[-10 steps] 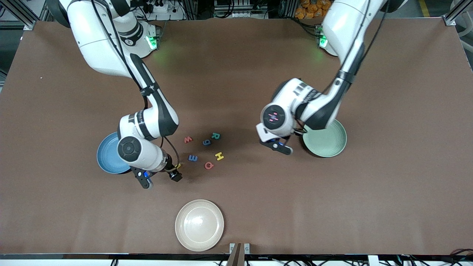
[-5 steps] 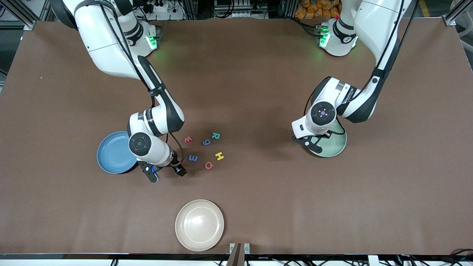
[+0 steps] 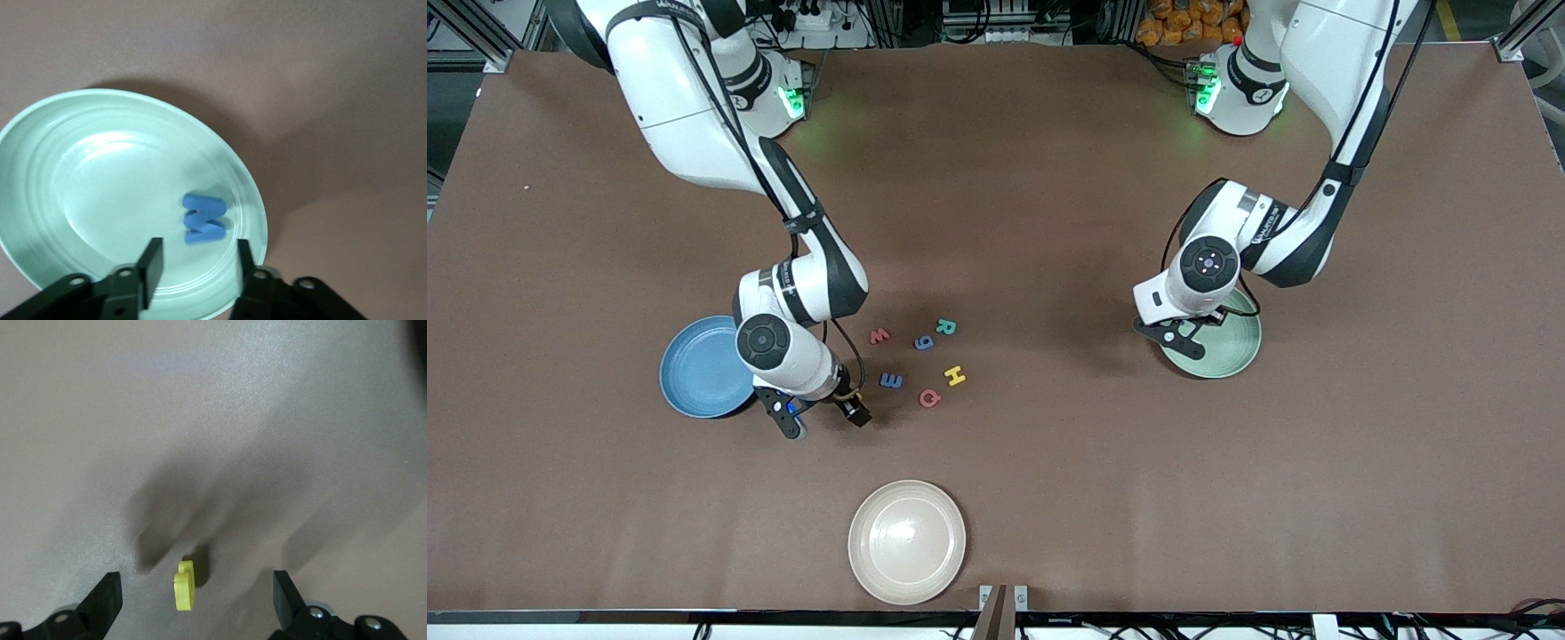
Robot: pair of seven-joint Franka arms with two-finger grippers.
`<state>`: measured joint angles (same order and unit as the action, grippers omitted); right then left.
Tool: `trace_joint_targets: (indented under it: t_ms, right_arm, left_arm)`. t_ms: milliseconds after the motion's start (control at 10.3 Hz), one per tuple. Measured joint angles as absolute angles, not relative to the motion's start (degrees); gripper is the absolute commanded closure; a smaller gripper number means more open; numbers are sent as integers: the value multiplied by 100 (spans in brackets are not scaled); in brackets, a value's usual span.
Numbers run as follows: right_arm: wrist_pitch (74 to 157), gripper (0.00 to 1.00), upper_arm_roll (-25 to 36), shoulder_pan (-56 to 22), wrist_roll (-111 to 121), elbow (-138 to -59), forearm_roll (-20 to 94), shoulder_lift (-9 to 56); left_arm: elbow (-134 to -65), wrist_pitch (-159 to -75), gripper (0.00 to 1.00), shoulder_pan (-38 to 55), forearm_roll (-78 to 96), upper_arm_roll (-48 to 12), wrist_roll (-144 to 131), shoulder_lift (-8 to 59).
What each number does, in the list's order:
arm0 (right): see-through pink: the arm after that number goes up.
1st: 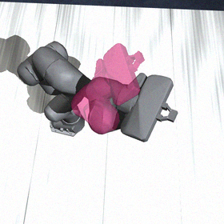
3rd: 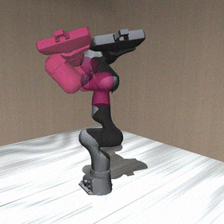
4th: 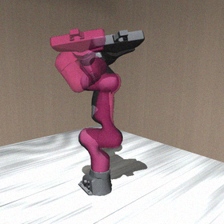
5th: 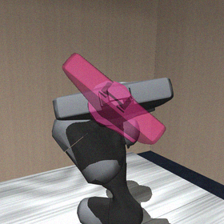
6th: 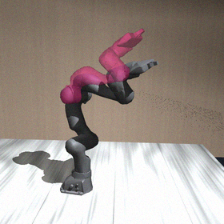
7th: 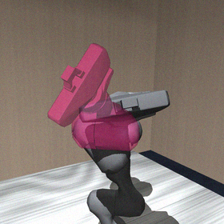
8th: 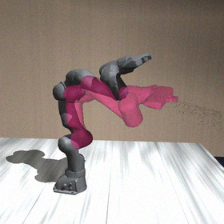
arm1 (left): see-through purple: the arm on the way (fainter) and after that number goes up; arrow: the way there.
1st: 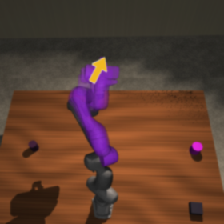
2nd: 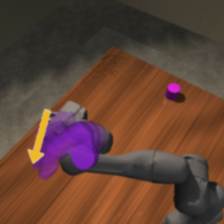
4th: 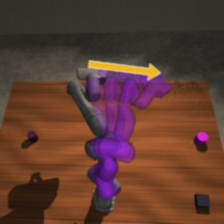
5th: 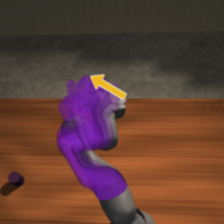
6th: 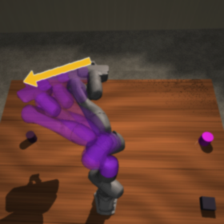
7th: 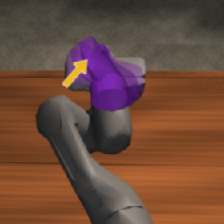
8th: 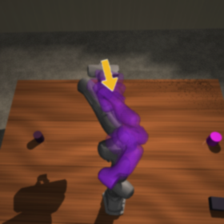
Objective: Sort upper and lower case letters into plates
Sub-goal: 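Carry the blue W onto the green plate and open the left gripper, then grasp the yellow letter with the right gripper while the left gripper returns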
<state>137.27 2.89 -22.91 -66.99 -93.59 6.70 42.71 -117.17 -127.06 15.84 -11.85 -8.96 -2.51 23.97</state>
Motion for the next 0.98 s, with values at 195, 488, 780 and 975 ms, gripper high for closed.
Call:
trace_joint_targets:
  t_ms: [195,488,780,975]
  right_arm:
    - [13732,0,277,-2298,-6699,-9366,663,4286]
    - [13784,0,266,-2356,-6692,-9353,652,4418]
    - [13802,0,268,-2390,-6692,-9304,638,4441]
    - [13802,0,270,-2391,-6692,-9275,638,4443]
  left_arm:
    - [-11707,-12739,0,1586,-1174,-953,-311,2333]
    - [-11409,-12810,0,1677,-1121,-1412,-1255,2354]
    - [-10686,-12822,0,2225,-1086,-1554,-2360,2684]
    - [-10184,-12949,0,2635,-1086,-1556,-2890,3008]
